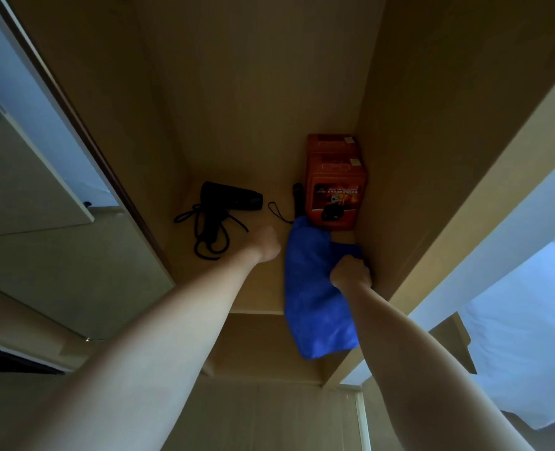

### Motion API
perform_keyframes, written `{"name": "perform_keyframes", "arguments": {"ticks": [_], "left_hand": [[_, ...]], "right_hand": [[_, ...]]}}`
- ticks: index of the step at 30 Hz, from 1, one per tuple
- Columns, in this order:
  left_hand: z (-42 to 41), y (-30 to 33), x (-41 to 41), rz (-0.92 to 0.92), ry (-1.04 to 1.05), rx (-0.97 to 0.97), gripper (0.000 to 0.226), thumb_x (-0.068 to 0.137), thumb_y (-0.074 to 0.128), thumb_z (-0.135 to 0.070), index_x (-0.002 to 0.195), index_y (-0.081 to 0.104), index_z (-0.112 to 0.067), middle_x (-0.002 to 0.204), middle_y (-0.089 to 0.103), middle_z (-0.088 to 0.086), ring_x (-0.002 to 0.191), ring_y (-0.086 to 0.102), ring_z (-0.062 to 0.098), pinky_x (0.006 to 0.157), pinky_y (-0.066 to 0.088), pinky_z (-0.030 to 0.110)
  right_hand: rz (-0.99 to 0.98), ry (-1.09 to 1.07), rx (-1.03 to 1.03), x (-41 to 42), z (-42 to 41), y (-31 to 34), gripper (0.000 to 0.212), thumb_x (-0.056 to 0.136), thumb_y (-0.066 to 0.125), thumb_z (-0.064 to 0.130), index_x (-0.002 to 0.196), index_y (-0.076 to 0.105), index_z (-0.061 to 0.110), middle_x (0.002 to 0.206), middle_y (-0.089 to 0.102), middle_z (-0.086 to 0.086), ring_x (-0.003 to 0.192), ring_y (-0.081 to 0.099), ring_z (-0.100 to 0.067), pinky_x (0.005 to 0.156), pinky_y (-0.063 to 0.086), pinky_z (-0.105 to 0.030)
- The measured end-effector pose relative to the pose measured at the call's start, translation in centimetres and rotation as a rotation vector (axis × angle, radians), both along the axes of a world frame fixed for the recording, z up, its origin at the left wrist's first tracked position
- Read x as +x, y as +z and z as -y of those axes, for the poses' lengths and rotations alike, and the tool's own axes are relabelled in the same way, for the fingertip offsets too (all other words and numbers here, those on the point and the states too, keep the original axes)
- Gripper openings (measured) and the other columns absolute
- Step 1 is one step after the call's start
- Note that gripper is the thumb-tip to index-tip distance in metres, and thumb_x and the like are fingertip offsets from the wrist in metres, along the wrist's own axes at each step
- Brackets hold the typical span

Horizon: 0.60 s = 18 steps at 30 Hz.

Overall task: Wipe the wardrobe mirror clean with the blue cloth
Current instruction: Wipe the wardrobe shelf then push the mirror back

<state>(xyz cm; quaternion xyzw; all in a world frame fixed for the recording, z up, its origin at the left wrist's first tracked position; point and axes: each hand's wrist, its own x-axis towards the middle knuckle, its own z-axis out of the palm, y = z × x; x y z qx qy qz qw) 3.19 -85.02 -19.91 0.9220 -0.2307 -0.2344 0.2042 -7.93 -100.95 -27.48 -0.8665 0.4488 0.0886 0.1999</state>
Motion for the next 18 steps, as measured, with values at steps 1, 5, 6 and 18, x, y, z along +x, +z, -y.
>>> {"name": "perform_keyframes", "arguments": {"ticks": [1, 5, 6, 18], "left_hand": [[0.1, -0.1, 0.1, 0.005, 0.0, -0.001, 0.029, 0.097, 0.041, -0.003, 0.07, 0.045, -0.012, 0.073, 0.044, 0.001, 0.07, 0.047, 0.015, 0.058, 0.037, 0.021], [0.5, -0.4, 0.3, 0.011, -0.011, 0.014, 0.034, 0.096, 0.04, -0.001, 0.066, 0.044, -0.013, 0.073, 0.046, 0.001, 0.069, 0.048, 0.015, 0.058, 0.039, 0.017], [0.6, -0.3, 0.3, 0.018, -0.02, 0.008, 0.037, 0.098, 0.039, 0.0, 0.064, 0.04, -0.014, 0.069, 0.042, 0.0, 0.062, 0.042, 0.012, 0.05, 0.034, 0.013], [0.3, -2.2, 1.7, -0.055, 0.062, -0.03, 0.036, 0.095, 0.038, -0.001, 0.062, 0.042, -0.014, 0.069, 0.045, 0.0, 0.065, 0.045, 0.014, 0.059, 0.038, 0.026]], "right_hand": [[-0.008, 0.009, -0.039, 0.3, 0.0, 0.0, 0.035, 0.091, 0.058, 0.016, 0.124, 0.054, 0.003, 0.128, 0.057, -0.018, 0.114, 0.058, -0.032, 0.085, 0.053, -0.039], [0.112, 0.156, -0.256, 3.0, -0.6, 0.2, 0.057, 0.089, 0.065, 0.029, 0.136, 0.042, 0.008, 0.139, 0.042, -0.018, 0.124, 0.044, -0.034, 0.1, 0.043, -0.042], [0.173, 0.213, -0.222, 3.8, -0.6, 0.1, 0.06, 0.089, 0.066, 0.029, 0.139, 0.04, 0.008, 0.142, 0.04, -0.017, 0.126, 0.043, -0.033, 0.101, 0.043, -0.042], [-0.139, 0.375, 0.284, 6.7, 0.5, -1.5, 0.112, 0.074, 0.08, 0.021, 0.157, 0.004, 0.014, 0.152, 0.037, -0.013, 0.133, 0.044, -0.034, 0.109, 0.04, -0.044]]}}
